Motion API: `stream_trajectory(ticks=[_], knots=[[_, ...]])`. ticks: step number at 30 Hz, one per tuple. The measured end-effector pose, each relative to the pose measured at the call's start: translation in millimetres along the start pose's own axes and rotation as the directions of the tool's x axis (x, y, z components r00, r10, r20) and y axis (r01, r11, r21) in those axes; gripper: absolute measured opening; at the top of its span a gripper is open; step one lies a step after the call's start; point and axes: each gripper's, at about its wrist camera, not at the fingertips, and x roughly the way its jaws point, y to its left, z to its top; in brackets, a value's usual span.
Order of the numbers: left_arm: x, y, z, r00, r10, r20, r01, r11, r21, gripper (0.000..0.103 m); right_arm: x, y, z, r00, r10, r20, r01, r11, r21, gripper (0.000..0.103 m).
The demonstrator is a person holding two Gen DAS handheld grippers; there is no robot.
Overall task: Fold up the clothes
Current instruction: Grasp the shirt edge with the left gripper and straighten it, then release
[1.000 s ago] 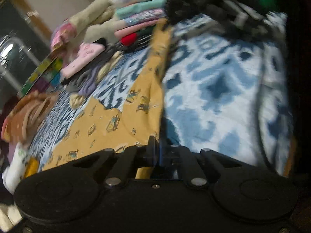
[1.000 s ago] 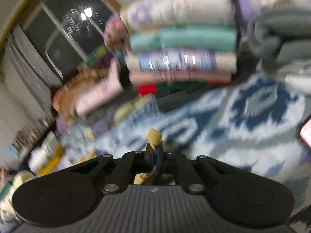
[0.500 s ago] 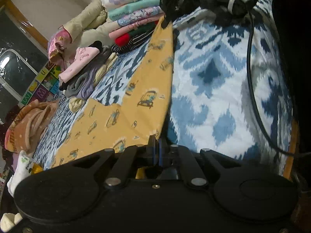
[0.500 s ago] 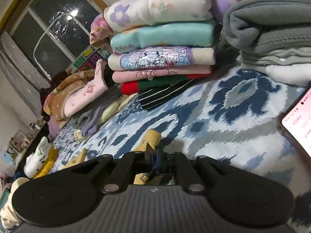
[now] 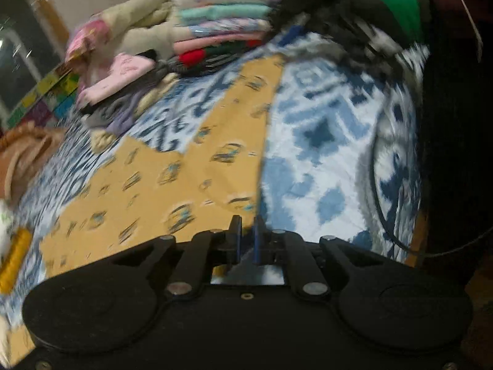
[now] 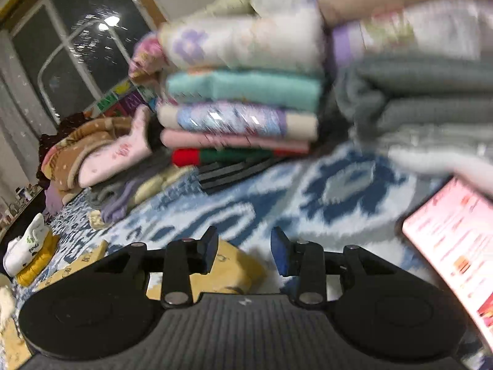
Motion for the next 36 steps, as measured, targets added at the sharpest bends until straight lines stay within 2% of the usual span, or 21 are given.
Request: stream_trajectory(ticks=[3,5,8,10,11,12,13,14,15,16,17,19,22,23,24,26,28,30,31,32,36], knots=[[-7,32,-12,0.995,0.09,-0.03,-0.094,0.984,-0.149,0.005,-13,13,0,0.998,0.051,0.043,-0.048,0.997,-0.067,0.039],[-9,54,-22,0.985,0.157,-0.069,-0.169,0.954,-0.249,0.005,-19,23,-1,0.994,0.102,0.041,-0.098,0.99,-0.1,0.039],[-12,88,-39,0.96,0.234,-0.153,-0.278,0.86,-0.427,0.005,-27,57,-14,0.973,0.23,-0.016,-0.229,0.954,-0.195,0.039],[-17,105,-50,0.941,0.262,-0.213,-0.336,0.78,-0.528,0.005,-36,90,-30,0.943,0.323,-0.084,-0.333,0.898,-0.288,0.039],[-21,109,-56,0.94,0.249,-0.234,-0.339,0.759,-0.555,0.005,-43,109,-42,0.919,0.372,-0.128,-0.393,0.851,-0.348,0.039],[-28,107,-59,0.936,0.251,-0.246,-0.347,0.77,-0.535,0.011,-50,128,-55,0.894,0.413,-0.175,-0.447,0.795,-0.41,0.039],[-34,98,-58,0.931,0.272,-0.245,-0.359,0.808,-0.468,0.019,-59,145,-69,0.872,0.438,-0.219,-0.487,0.725,-0.487,0.037],[-39,88,-58,0.926,0.289,-0.241,-0.366,0.841,-0.397,0.042,-69,162,-86,0.855,0.448,-0.262,-0.512,0.642,-0.571,0.037],[-44,77,-57,0.926,0.294,-0.238,-0.361,0.874,-0.325,0.058,-79,176,-103,0.842,0.446,-0.305,-0.527,0.552,-0.646,0.037],[-47,66,-56,0.925,0.301,-0.232,-0.356,0.9,-0.25,0.058,-87,187,-120,0.838,0.43,-0.337,-0.526,0.47,-0.708,0.037],[-48,54,-54,0.921,0.317,-0.227,-0.359,0.917,-0.174,0.058,-92,195,-137,0.846,0.399,-0.353,-0.505,0.39,-0.77,0.037],[-39,33,-52,0.893,0.373,-0.25,-0.387,0.922,-0.006,0.058,-102,211,-170,0.866,0.335,-0.372,-0.457,0.223,-0.861,0.037],[-20,2,-62,0.84,0.472,-0.267,-0.399,0.871,0.286,0.058,-106,217,-200,0.896,0.272,-0.351,-0.383,0.074,-0.921,0.038],[-15,-2,-69,0.825,0.499,-0.264,-0.403,0.848,0.345,0.055,-106,218,-206,0.904,0.258,-0.342,-0.366,0.048,-0.929,0.039],[-10,-6,-75,0.812,0.523,-0.26,-0.403,0.824,0.397,0.046,-107,220,-212,0.91,0.253,-0.329,-0.345,0.017,-0.939,0.039],[-6,-8,-84,0.801,0.54,-0.26,-0.396,0.803,0.445,0.034,-108,222,-220,0.919,0.265,-0.293,-0.295,-0.034,-0.955,0.04],[-4,-8,-91,0.788,0.565,-0.247,-0.409,0.778,0.477,0.033,-105,226,-225,0.924,0.275,-0.265,-0.261,-0.053,-0.964,0.04],[-2,-7,-96,0.783,0.575,-0.238,-0.417,0.768,0.486,0.014,-102,231,-229,0.922,0.29,-0.256,-0.246,-0.07,-0.967,0.037],[0,-6,-97,0.781,0.579,-0.234,-0.422,0.766,0.485,0.012,-100,233,-231,0.919,0.294,-0.264,-0.253,-0.072,-0.965,0.029],[0,-6,-98,0.784,0.576,-0.232,-0.42,0.767,0.485,0.011,-98,236,-230,0.913,0.284,-0.292,-0.287,-0.059,-0.956,0.008],[-18,-8,-93,0.803,0.541,-0.251,-0.385,0.792,0.475,0.01,-107,232,-227,0.901,0.274,-0.336,-0.337,-0.045,-0.94,0.008]])
